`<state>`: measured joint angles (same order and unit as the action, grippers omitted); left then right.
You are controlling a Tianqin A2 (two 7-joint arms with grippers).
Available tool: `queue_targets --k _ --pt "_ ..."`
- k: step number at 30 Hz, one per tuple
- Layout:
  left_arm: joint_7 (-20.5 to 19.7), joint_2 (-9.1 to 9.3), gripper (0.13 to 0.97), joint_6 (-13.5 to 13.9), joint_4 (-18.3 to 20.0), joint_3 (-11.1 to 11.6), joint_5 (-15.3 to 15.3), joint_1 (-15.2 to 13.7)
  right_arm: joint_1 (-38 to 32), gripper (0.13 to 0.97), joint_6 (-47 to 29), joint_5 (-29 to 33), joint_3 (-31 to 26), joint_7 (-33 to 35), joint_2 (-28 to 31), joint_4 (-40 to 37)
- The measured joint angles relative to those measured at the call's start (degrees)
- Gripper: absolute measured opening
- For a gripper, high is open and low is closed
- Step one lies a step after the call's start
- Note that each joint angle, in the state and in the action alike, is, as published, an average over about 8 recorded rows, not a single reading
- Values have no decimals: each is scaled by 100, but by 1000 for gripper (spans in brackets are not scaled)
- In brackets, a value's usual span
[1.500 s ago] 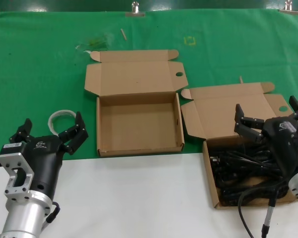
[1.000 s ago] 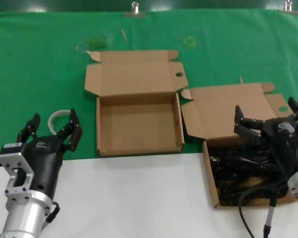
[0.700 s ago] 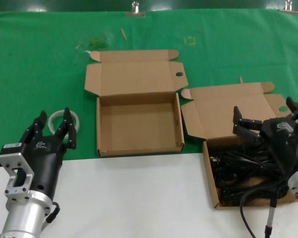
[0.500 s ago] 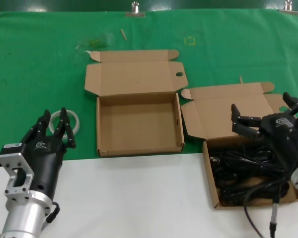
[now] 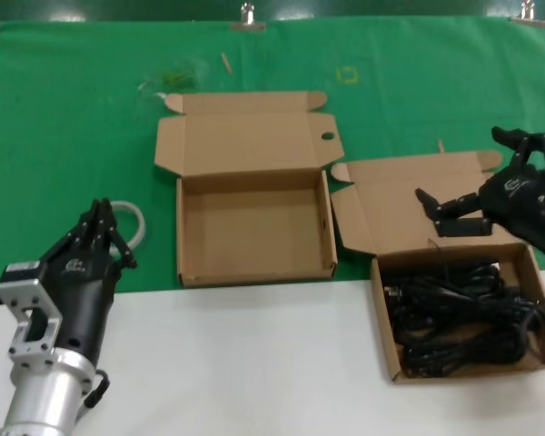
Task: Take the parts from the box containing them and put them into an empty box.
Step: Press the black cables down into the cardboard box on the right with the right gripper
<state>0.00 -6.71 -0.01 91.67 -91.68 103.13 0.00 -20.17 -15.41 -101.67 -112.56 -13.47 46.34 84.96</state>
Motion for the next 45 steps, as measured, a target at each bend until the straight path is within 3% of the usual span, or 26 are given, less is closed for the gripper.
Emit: queue_targets --k 5,10,20,26,37,45 --pt "0 0 170 0 0 0 0 0 -507 966 -917 588 -199 -281 447 -123" --pt "0 0 157 0 0 0 0 0 -819 966 -1827 949 -279 -111 784 -96" --pt "0 0 156 0 0 0 0 0 -1381 966 -4116 1149 -527 1192 1401 -65" --pt "0 0 156 0 0 0 0 0 -1798 966 -5222 1471 -721 1866 1445 -280" --pt "0 0 156 0 0 0 0 0 -2383 966 -6171 2005 -969 2614 1046 -867" --pt "-2 0 156 0 0 0 0 0 -2759 966 -6294 2424 -1138 2943 579 -1654"
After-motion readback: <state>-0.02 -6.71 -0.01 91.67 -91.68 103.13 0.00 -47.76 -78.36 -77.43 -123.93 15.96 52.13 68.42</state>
